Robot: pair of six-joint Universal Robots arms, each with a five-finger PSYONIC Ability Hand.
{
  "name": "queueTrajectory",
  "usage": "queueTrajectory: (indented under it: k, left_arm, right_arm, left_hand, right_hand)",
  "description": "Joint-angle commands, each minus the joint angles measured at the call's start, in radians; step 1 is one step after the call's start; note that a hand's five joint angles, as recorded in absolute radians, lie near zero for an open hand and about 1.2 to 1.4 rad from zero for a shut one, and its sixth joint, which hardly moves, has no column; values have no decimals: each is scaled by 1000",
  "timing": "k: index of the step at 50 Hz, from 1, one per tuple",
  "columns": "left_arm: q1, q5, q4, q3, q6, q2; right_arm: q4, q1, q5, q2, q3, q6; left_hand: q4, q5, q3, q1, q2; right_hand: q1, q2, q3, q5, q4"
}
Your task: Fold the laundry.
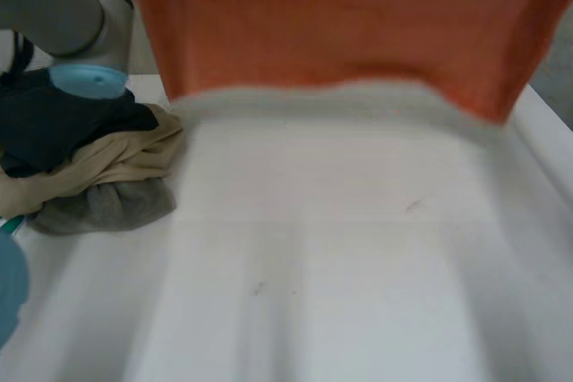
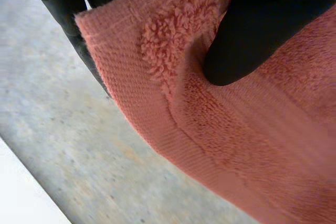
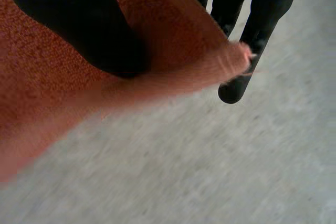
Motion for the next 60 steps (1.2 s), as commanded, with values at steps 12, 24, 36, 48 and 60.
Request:
queueTrajectory:
  k: [12, 24, 36, 48, 60]
  left_arm:
    - [17, 68, -89, -490, -9, 38]
    - [-15, 55, -135, -810, 129, 70]
    - [-43, -8, -569, -1137, 212, 360]
    - [-29, 9, -569, -862, 206, 216]
    - [-46, -125, -527, -348, 161, -150]
  right_arm:
    - [170, -72, -215, -37, 346, 23]
    - [492, -172, -285, 38, 460, -137]
    - [1207, -316, -293, -180, 524, -599]
    - [989, -222, -290, -51, 417, -558]
    - [414, -127, -276, 159, 332, -411]
  left_hand:
    - [198, 221, 206, 269, 199]
    - [198, 221, 206, 269, 199]
    - [198, 221, 206, 269, 199]
    - [198, 221, 206, 269, 199]
    - [198, 221, 206, 269, 199]
  right_hand:
    - [293, 224, 208, 202, 201]
    - [293, 224, 208, 202, 201]
    - [293, 224, 208, 202, 201]
    - [293, 224, 208, 202, 201]
    - [293, 224, 208, 202, 201]
